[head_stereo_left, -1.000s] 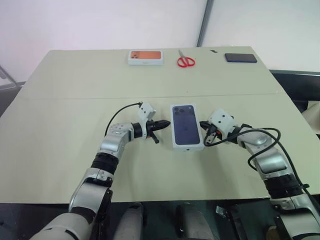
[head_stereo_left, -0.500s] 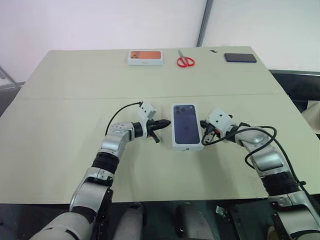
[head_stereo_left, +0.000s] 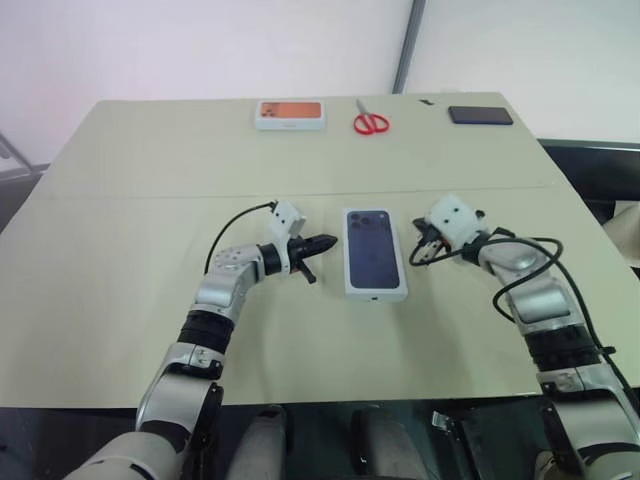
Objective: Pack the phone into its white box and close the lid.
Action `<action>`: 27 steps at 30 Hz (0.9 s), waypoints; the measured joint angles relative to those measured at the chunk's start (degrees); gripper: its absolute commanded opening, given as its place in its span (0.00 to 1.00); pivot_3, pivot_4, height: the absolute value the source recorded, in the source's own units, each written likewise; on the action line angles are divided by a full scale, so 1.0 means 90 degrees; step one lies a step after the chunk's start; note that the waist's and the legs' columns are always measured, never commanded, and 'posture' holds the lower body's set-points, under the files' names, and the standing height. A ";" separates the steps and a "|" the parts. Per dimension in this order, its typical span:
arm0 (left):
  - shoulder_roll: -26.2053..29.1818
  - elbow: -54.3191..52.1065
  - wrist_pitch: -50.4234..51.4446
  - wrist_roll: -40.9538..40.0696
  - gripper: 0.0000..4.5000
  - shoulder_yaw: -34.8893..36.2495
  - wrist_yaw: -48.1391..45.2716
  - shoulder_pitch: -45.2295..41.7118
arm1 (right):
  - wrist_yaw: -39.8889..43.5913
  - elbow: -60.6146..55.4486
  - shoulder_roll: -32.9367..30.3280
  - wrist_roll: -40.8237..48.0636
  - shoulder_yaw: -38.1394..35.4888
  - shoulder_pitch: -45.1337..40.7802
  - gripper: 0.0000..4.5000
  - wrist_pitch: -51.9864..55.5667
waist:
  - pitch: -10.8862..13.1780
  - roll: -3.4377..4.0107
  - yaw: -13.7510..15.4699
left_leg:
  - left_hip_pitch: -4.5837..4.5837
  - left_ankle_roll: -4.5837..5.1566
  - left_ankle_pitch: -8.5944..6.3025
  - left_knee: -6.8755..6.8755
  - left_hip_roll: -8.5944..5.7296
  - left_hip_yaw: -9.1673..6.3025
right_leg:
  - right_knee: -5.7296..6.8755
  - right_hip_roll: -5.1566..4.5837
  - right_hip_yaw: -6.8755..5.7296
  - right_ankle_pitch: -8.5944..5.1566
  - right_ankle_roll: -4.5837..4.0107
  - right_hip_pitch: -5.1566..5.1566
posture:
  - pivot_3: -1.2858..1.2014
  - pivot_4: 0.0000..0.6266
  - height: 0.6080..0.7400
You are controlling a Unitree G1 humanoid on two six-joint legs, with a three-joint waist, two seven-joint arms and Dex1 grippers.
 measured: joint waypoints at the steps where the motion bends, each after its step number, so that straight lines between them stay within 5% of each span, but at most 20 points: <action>1: 0.0018 -0.0054 0.0026 -0.0060 0.00 0.0050 0.0033 -0.0003 | 0.0001 -0.0013 0.0049 0.0089 -0.0061 -0.0053 0.01 -0.0063 | 0.0000 0.0000 -0.0004 | 0.0000 0.0000 0.0000 0.0000 0.0000 0.0000 | 0.0000 0.0000 0.0000 0.0000 0.0000 0.0000 | 0.52 0.24 1.00; 7: -0.0153 -0.0046 0.0243 -0.0475 0.00 0.0498 0.0238 -0.0442 | 0.0370 -0.0405 0.0344 0.0746 -0.0184 -0.0048 0.01 -0.0041 | 0.0000 0.0000 0.0009 | 0.0000 0.0000 0.0000 0.0006 0.0000 -0.0001 | 0.0000 0.0000 -0.0002 0.0000 0.0001 0.0005 | 0.52 0.24 1.00; 16: -0.0641 0.0731 -0.0172 -0.0282 0.00 0.0148 0.0112 -0.0622 | 0.0720 -0.0693 0.0192 0.0284 0.0552 0.0452 0.01 -0.0100 | -0.0002 0.0001 -0.0035 | 0.0006 0.0001 -0.0001 0.0020 0.0000 -0.0002 | 0.0008 0.0004 -0.0002 0.0000 0.0002 0.0012 | 0.52 0.24 1.00; 27: -0.0359 0.0976 -0.0332 0.0260 0.00 -0.0483 -0.0282 -0.0619 | 0.0698 -0.0895 0.0237 0.0169 0.0615 0.0587 0.01 -0.0080 | -0.0004 0.0002 -0.0012 | 0.0007 0.0001 -0.0001 0.0021 -0.0001 -0.0002 | 0.0007 0.0003 -0.0002 0.0000 0.0002 0.0016 | 0.52 0.24 1.00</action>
